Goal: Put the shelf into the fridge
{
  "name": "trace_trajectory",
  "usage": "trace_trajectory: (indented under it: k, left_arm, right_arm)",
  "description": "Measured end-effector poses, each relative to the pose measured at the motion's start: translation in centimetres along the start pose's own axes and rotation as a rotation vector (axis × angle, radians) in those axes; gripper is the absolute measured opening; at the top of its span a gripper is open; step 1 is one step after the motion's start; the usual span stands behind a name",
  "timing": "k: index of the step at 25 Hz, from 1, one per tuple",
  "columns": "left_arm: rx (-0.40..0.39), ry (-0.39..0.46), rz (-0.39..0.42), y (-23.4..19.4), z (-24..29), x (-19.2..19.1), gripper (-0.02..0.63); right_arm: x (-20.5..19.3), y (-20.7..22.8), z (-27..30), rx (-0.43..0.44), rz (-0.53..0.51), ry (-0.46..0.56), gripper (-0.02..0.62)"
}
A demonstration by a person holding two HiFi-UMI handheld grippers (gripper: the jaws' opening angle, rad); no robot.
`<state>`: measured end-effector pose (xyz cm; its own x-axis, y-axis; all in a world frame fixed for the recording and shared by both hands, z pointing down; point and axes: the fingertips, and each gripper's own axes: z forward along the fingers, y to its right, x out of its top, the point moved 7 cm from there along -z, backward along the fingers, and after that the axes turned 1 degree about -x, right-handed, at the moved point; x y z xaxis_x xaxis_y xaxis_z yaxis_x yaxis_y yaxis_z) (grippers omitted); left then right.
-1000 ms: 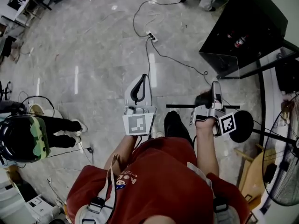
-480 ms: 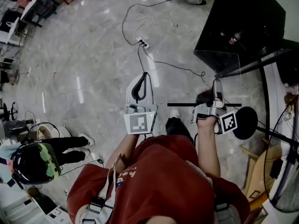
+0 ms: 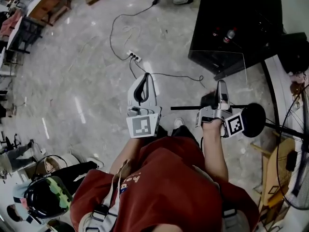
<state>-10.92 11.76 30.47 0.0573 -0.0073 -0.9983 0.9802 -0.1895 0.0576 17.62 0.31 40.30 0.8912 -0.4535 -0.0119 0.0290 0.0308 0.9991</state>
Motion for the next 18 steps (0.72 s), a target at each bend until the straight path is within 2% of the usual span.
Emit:
trace_trajectory:
  k: [5, 10, 18]
  left_arm:
    - [-0.065, -0.014, -0.009, -3.4, 5.2, -1.1, 0.005]
    - [-0.204, -0.013, -0.034, -5.9, 10.3, -2.1, 0.005]
    - [-0.428, -0.004, -0.03, -8.0, 17.1, -2.3, 0.005]
  right_arm:
    - [-2.0, -0.2, 3.1, -0.017, 0.002, 0.064, 0.006]
    - [-4.4, 0.2, 4.2, -0.029, 0.045, 0.216, 0.006]
    - [-7.5, -0.3, 5.7, -0.032, 0.043, 0.41, 0.006]
